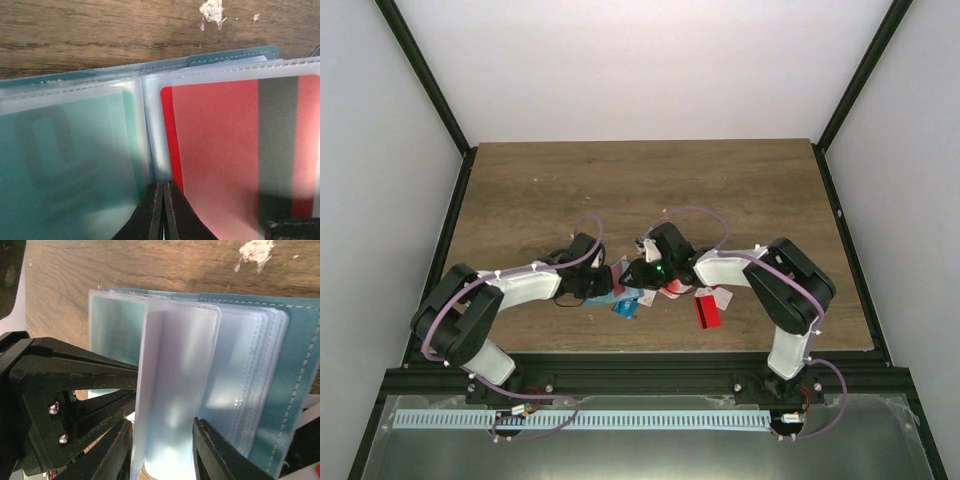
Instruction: Put the credit cards into the card holder
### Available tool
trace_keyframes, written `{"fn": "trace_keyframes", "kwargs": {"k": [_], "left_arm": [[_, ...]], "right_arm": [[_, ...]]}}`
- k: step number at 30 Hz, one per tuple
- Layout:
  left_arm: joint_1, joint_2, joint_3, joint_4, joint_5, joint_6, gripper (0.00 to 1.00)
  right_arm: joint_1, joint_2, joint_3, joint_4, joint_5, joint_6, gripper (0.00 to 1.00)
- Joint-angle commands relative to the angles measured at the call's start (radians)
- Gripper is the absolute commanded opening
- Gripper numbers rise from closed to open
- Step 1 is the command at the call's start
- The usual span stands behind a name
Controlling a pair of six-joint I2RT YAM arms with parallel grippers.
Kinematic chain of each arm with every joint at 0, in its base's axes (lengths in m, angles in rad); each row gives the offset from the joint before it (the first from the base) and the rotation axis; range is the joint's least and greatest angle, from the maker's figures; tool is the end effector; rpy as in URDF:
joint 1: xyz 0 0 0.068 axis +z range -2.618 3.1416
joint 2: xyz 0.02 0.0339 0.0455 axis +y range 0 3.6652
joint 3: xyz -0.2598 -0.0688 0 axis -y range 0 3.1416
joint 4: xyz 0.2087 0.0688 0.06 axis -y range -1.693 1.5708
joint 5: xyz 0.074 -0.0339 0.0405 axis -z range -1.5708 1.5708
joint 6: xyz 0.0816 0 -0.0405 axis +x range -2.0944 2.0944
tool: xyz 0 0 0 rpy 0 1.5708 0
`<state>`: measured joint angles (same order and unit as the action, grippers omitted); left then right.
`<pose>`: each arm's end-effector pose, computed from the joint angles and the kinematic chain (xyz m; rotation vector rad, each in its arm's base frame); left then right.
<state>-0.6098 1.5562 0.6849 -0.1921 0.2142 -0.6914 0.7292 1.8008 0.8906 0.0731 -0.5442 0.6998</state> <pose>0.2124 -0.1695 0.1178 -0.0361 2.7879 -0.6761 0.2336 0.2653 0.1317 -0.3246 2.6587 1.2318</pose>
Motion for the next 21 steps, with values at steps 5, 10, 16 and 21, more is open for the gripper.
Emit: {"fn": "trace_keyframes", "kwargs": {"k": [5, 10, 16, 21], "left_arm": [[-0.01, 0.031, 0.013, -0.018, -0.009, 0.018, 0.04], [-0.01, 0.025, 0.014, -0.025, -0.012, 0.019, 0.04], [-0.01, -0.034, 0.019, -0.064, -0.027, 0.016, 0.04], [-0.008, -0.168, 0.006, -0.14, -0.046, -0.023, 0.04]], "right_arm": [[0.016, -0.014, 0.063, 0.016, -0.062, -0.014, 0.35], [0.036, -0.01, 0.082, 0.014, -0.062, -0.014, 0.35], [0.052, 0.027, 0.117, 0.01, -0.067, -0.016, 0.35], [0.079, 0.077, 0.177, 0.001, -0.066, -0.011, 0.35]]}}
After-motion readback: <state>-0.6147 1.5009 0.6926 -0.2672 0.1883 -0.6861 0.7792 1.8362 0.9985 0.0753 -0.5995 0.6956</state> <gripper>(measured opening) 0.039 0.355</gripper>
